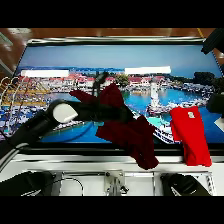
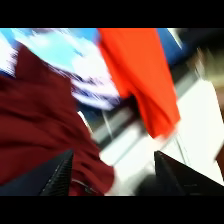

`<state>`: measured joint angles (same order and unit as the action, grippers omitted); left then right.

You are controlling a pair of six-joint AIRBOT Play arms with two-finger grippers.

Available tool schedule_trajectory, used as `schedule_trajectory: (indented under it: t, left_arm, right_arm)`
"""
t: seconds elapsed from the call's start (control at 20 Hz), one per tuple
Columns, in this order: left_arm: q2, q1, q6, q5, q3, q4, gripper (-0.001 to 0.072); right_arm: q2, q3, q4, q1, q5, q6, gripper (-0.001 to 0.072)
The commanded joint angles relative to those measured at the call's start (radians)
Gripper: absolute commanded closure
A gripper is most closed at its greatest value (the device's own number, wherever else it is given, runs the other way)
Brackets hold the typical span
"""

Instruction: Fold the shirts.

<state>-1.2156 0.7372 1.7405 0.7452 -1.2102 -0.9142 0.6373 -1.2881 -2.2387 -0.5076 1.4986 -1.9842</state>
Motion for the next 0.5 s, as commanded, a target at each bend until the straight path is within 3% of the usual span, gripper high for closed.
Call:
schedule_trajectory:
  t: [0.0,0.15,0.25,0.45]
  left_arm:
    - [0.042,-0.254,0.000,0.181,-0.003,-0.087,0.0104]
    - [0.018,-0.428,0.000,0.321,0.019,-0.130,0.0104]
    - [-0.021,-0.466,-0.001,0.337,0.058,-0.130,0.0104]
    - [-0.151,-0.444,-0.003,0.270,0.116,-0.129,0.0103]
  right_arm:
    - [0.014,0.002,0.110,0.000,0.020,0.029,0.0134]
    - [0.072,0.002,0.399,0.000,0.020,0.124,0.0134]
    - [0.134,0.002,0.546,0.000,0.015,0.161,0.0134]
    - [0.272,0.002,0.617,0.000,0.010,0.192,0.0134]
